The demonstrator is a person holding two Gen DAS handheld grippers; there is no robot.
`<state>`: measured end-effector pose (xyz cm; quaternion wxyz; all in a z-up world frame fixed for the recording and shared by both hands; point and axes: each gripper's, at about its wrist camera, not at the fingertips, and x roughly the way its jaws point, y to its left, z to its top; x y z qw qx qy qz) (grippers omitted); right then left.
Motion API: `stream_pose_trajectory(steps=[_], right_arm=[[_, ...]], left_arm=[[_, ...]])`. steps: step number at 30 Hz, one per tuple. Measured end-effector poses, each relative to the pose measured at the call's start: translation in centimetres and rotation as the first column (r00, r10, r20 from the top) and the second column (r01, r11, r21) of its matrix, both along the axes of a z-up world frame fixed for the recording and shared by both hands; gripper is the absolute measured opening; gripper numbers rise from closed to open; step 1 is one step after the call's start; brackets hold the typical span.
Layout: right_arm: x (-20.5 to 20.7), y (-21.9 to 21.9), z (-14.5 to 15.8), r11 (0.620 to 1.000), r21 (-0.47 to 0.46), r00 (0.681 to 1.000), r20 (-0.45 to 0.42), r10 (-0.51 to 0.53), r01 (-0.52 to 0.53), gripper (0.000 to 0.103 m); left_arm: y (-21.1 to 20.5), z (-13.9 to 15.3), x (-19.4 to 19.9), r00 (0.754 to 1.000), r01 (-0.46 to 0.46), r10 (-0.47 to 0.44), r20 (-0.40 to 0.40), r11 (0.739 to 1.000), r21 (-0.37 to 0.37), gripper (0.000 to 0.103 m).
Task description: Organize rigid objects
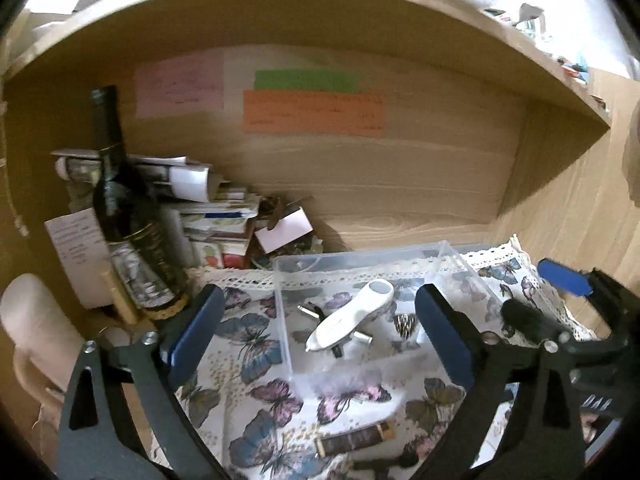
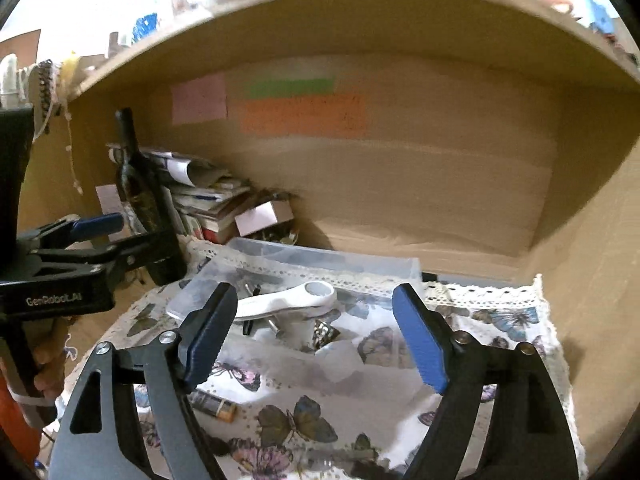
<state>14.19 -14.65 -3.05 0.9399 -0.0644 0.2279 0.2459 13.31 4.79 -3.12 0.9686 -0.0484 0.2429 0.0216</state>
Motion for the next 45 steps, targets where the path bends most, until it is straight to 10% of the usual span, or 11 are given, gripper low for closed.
stream_pose_trajectory(steps=[30,35,45], right_arm=[[-1.6,-5.8,-11.7,0.988,-0.066,0.912,-0.38,-0.156,0.142,0.081],[-0.5,-5.9,-12.6,0.985,-0.067,0.889,-0.425,-0.172,0.159,0.057],[-0.5,-5.6,-12.7,0.978,-0.105,0.9,-0.384,-0.208,0.182,0.042]], left_arm=[[-5.8,-12.7,-2.8,0.91,0.149,-0.167,-0.379,0.986,-0.077,0.1],[-6.6,-13.7,-1.6,0.895,0.154,-0.176,-0.41,0.984,-0.086,0.099],[-7.7,-14.2,-1.4,0.908,0.158,-0.153,-0.391,0.987,-0.018,0.061]])
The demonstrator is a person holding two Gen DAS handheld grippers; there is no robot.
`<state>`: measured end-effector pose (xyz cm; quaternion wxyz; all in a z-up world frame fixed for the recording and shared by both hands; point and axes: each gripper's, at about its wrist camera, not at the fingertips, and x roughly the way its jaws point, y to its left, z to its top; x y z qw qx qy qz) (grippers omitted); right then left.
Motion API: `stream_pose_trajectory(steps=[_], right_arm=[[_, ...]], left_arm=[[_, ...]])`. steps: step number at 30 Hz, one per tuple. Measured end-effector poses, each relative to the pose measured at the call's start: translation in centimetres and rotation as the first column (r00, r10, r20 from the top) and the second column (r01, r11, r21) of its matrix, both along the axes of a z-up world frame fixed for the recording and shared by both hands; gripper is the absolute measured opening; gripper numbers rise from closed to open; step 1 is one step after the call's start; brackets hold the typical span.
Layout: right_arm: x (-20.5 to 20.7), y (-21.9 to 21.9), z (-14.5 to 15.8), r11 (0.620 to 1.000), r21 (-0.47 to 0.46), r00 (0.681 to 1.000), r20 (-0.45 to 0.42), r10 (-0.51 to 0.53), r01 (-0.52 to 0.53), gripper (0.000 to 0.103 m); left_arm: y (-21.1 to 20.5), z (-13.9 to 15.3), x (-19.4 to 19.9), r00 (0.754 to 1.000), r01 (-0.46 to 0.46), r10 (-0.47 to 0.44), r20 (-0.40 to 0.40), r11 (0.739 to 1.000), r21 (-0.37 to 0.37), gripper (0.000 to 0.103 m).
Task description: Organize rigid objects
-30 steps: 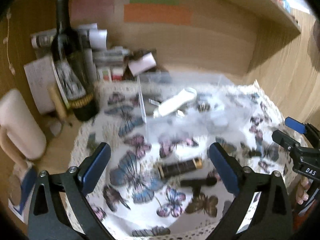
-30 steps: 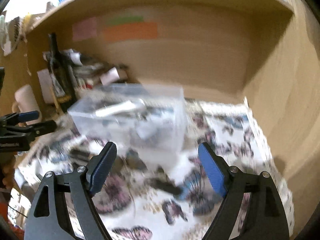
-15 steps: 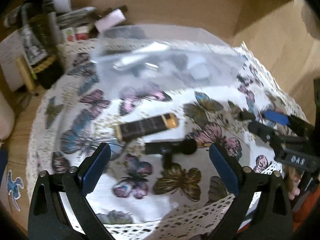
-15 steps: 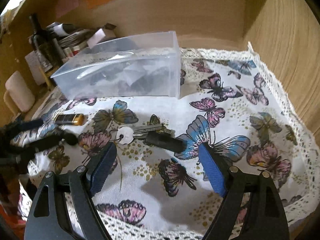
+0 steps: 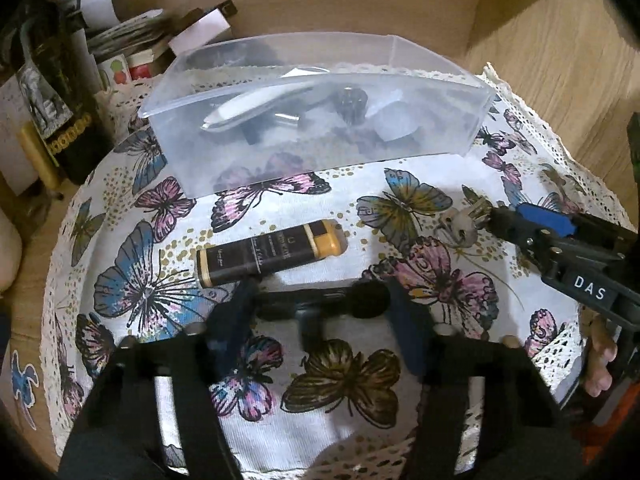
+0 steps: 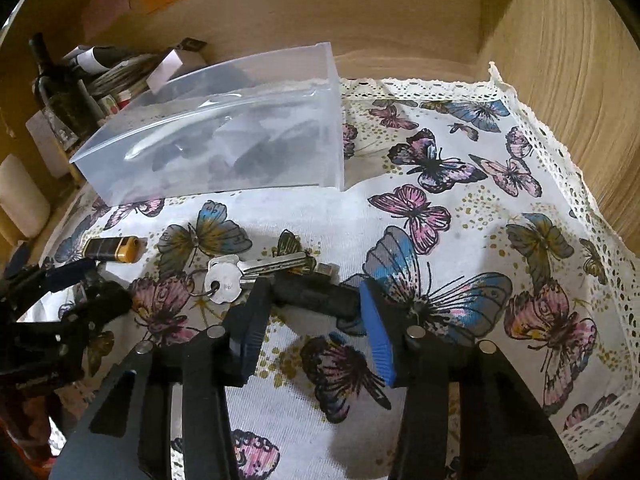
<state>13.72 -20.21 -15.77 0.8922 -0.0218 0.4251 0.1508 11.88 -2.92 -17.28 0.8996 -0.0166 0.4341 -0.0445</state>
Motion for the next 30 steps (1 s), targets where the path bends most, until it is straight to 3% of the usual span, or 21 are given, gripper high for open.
stream_pose_trajectory(steps=[15,30], right_arm=[[-0.8,0.6,2.5,0.999,0.029,0.997,0.081,0.021,-0.023,0.042],[-0.4,4.3,8.0,0.986,0.054,0.957,0.254,0.138,-0.156,0.042]], left_arm=[[1.6,2.1,-1.0,0.998,-0.022,0.024,0.055,0.999,-0.038,0.061],[4.2,8.2,-0.9,0.968,-0.084,0.095,0.231,0.995,-0.056,0.061]])
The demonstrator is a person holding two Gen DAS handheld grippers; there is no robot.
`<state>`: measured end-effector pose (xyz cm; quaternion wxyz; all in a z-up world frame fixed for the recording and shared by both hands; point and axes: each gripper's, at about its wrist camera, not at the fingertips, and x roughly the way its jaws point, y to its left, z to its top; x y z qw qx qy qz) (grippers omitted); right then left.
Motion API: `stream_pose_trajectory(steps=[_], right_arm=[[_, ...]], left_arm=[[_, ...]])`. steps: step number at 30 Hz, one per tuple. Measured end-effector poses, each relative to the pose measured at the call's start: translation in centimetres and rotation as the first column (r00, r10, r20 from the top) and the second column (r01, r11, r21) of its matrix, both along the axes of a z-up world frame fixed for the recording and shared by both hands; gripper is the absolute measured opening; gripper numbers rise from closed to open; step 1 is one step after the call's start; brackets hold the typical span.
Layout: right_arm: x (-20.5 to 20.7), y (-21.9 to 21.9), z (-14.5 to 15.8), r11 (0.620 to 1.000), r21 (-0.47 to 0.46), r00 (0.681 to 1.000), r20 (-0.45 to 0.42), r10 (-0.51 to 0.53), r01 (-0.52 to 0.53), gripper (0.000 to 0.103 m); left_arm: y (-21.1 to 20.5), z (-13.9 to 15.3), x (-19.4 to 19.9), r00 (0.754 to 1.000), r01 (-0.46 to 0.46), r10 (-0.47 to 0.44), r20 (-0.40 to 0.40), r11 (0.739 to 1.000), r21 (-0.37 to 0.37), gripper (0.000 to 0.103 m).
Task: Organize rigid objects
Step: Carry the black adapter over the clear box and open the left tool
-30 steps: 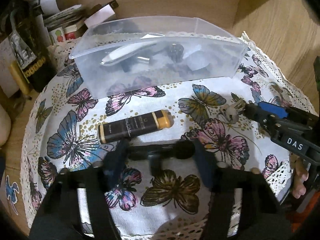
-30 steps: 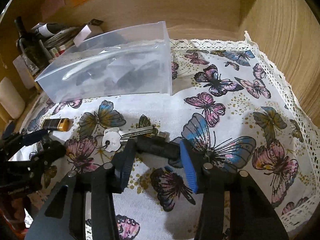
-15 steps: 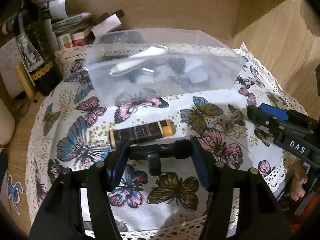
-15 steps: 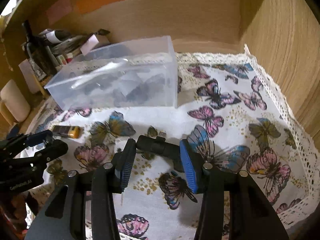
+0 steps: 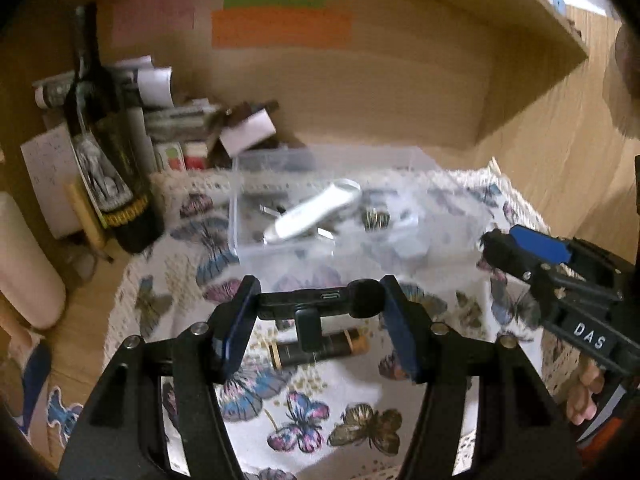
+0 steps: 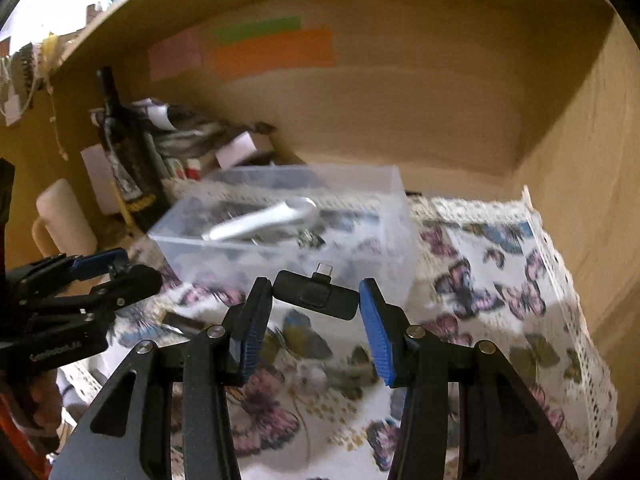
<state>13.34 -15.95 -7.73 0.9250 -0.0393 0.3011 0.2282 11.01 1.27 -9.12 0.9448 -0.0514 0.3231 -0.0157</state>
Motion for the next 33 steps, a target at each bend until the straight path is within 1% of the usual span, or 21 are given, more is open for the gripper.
stream_pose_trajectory(steps=[6,10,16,21,23,26,29,33], right_arm=[[0.9,1.4,1.7,1.0,0.0,0.998,0.057,0.029,-0.029,0.042],[1.6,2.3,2.7,0.999,0.005,0.995,0.085,0.044,-0.045,0.042],[3.0,3.5,3.3,0.998,0.009,0.993,0.097,0.067,-0.068,0.042],[4.4,4.5,2.7,0.997,0.014,0.994,0.073,0.08,-0.081,0.042],[5.1,4.8,2.3,0.996,0.025,0.995,0.052,0.089,-0.09,0.042],[6.0,5.2,1.5,0.996,0.016,0.995,0.029,0.091,-0.091,0.042],[7.0,5.6,0.5,0.996,0.004,0.996,-0.007,0.093,-0.093,0.042],[8.7,5.7,-1.3,0.996,0.001,0.993,-0.081,0.089,-0.089,0.042]], left_arm=[[0.4,2.2,0.6,0.998,-0.014,0.013,0.067,1.0,0.016,0.061],[0.4,3.1,1.5,0.997,-0.011,0.01,0.082,1.0,0.01,0.061],[0.5,3.5,3.4,0.996,-0.019,0.017,0.086,1.0,0.02,0.061],[0.9,3.2,5.1,0.996,-0.04,0.038,0.078,0.999,0.025,0.061],[1.2,2.8,5.9,0.997,-0.049,0.048,0.065,0.999,0.019,0.061],[1.5,2.1,7.0,0.997,-0.059,0.058,0.044,0.998,0.022,0.061],[1.7,1.0,8.0,0.998,-0.064,0.064,0.015,0.998,0.023,0.061],[2.1,-0.6,9.6,0.997,-0.071,0.072,-0.031,0.997,0.02,0.061]])
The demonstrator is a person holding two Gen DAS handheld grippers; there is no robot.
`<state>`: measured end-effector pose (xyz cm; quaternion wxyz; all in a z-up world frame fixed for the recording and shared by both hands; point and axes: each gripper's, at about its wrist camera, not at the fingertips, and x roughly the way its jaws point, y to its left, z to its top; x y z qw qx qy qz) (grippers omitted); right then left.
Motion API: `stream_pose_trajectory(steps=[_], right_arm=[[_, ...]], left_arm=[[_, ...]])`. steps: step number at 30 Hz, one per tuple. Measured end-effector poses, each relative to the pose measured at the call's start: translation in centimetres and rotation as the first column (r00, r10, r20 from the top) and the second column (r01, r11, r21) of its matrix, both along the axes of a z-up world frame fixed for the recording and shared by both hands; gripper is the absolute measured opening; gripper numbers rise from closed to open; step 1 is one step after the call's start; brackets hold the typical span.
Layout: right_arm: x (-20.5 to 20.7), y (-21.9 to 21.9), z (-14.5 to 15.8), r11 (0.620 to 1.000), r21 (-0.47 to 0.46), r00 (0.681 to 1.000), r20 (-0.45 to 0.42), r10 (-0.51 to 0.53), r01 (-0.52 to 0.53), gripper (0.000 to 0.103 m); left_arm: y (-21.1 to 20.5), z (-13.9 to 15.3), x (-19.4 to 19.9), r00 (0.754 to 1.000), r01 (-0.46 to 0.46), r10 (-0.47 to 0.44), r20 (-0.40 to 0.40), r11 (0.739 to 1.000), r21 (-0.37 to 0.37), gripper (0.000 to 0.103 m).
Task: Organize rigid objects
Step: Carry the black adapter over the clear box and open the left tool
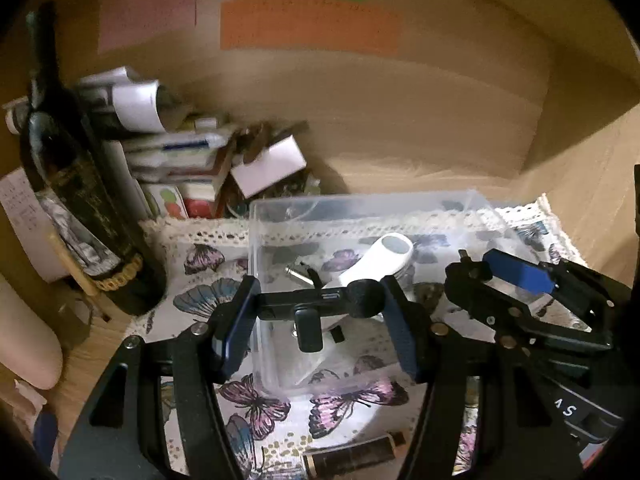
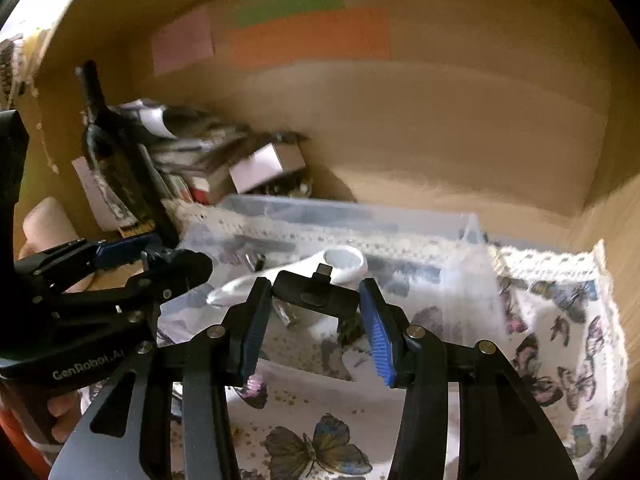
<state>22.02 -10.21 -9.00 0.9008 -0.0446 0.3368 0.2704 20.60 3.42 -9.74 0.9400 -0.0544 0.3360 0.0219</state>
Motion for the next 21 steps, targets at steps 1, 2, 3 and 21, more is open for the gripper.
stream_pose_trajectory(steps=[1,2,3,21], right_arm=[[0.3,0.0,-0.3,1.0,0.001,1.0,-0.017,0.001,-0.001,0.042],[0.6,0.1,-0.7,1.0,0.002,0.999,-0.037,0.005,-0.005,0.042],[0.8,0.1,-0.9,1.0,0.005,0.999,-0.053,0.009,-0.009,0.042],[-0.6,-0.5,1.4,1.0,0.009,1.0,0.025,-0.014,0.014,0.053]], left_arm=[[0.1,-0.4,0.4,1.0,0.001,-0.001,-0.01,1.0,-0.004,0.061],[0.1,-0.6,0.6,1.0,0.001,-0.001,-0.017,1.0,-0.006,0.061],[0.0,-0.7,0.7,1.0,-0.004,0.004,-0.009,1.0,0.006,0.061],[0.4,0.6,-0.3,1.0,-0.001,0.001,0.011,1.0,-0.018,0.075]])
